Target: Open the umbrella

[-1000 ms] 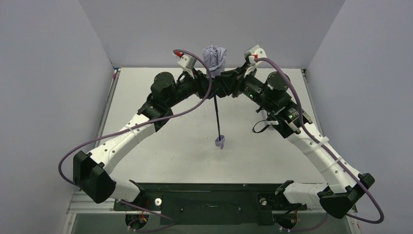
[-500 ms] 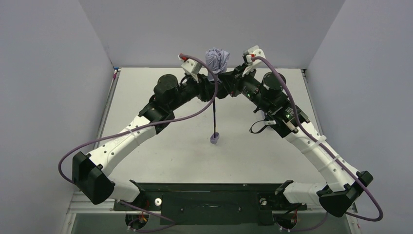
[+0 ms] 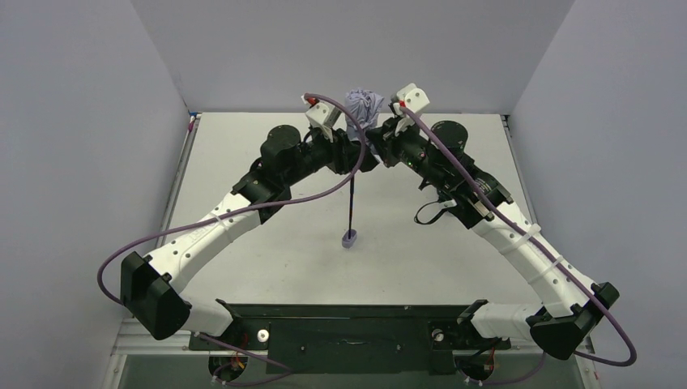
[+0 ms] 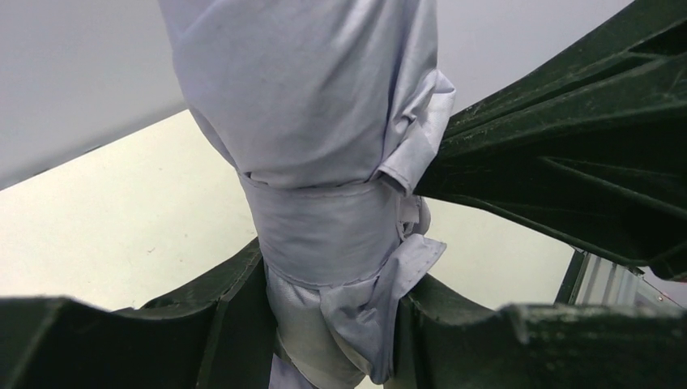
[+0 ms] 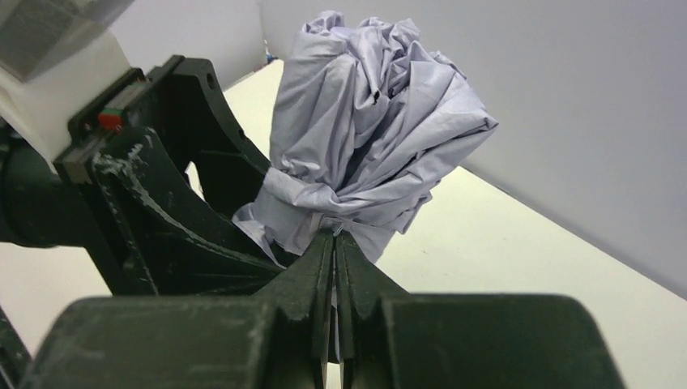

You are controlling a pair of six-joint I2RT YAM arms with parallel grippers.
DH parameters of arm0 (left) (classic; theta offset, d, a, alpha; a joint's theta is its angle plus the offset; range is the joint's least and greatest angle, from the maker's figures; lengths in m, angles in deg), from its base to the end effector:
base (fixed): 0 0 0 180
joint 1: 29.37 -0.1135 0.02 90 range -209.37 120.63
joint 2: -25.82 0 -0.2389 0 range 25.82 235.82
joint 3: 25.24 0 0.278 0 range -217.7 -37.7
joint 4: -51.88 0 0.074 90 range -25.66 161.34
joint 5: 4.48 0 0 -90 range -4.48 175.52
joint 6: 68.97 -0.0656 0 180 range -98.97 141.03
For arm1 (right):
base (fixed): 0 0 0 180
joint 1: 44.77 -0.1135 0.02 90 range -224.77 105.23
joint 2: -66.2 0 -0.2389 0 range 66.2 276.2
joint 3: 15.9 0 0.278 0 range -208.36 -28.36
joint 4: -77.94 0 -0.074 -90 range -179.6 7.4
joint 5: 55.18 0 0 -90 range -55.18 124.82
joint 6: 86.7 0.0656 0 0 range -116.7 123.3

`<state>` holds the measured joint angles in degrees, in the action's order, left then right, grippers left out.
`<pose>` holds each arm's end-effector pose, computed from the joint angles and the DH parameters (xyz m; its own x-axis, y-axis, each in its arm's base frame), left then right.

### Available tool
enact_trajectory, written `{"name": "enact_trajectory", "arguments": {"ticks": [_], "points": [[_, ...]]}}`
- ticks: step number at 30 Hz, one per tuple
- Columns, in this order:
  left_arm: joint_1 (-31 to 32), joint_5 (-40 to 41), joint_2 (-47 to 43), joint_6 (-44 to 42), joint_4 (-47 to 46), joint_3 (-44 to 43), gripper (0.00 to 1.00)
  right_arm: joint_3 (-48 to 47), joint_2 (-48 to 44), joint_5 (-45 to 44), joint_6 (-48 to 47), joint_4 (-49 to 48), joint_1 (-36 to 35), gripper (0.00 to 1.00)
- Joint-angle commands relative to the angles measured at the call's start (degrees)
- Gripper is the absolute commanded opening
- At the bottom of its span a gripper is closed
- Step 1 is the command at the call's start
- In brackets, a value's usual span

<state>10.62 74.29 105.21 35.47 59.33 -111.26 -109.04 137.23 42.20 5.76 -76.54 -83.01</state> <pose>0.2910 -0.2607 0.3784 -0.2050 -0.1473 -0.9676 0.7522 0.6089 -0.2520 0.2608 0.2163 0.4358 -0.0773 -0.0068 -0.9970 -0.7119 0.7005 0.0505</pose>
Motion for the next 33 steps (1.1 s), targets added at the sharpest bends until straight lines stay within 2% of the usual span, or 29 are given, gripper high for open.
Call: {"name": "enact_trajectory", "arguments": {"ticks": [1, 9, 12, 14, 17, 18, 22, 24, 33], "points": [[-0.76, -4.93, -5.04, 2.99, -9.89, -0.63, 0.00, -0.71, -0.09, -6.51, -7.23, 4.64, 2.76, 0.00], [-1.84, -7.98, -5.50, 5.75, -12.83, 0.69, 0.00, 0.11, -0.13, -4.98, -11.53, 8.10, 7.27, 0.00], [-1.84, -6.40, -5.13, 5.32, -11.57, 0.37, 0.00, 1.11, -1.61, 5.58, -8.55, 6.06, 9.65, 0.00], [-1.84, -5.11, -4.86, 4.74, -10.79, 0.13, 0.00, 1.14, -2.56, 9.60, -6.21, 5.65, 9.88, 0.00], [-1.90, -4.56, -4.68, 4.21, -10.46, 0.20, 0.00, -0.02, -3.51, 12.48, -0.11, 4.97, 9.87, 0.18], [-1.86, -4.62, -4.64, 4.09, -10.43, 0.27, 0.00, 0.06, -3.83, 13.78, 1.18, 3.67, 9.90, 0.27], [-1.84, -4.75, -4.40, 3.81, -10.45, 0.55, 0.00, 0.34, -5.33, 15.71, 8.18, -0.55, 9.25, 0.47], [-1.86, -4.86, -4.28, 3.72, -10.45, 0.66, 0.00, -0.24, -5.20, 15.47, 9.87, -0.74, 7.59, 0.51], [-1.44, -4.34, -4.11, 2.61, -9.60, 0.39, 0.00, -2.02, -3.04, 13.24, 13.19, -2.08, 4.08, 0.54]]}}
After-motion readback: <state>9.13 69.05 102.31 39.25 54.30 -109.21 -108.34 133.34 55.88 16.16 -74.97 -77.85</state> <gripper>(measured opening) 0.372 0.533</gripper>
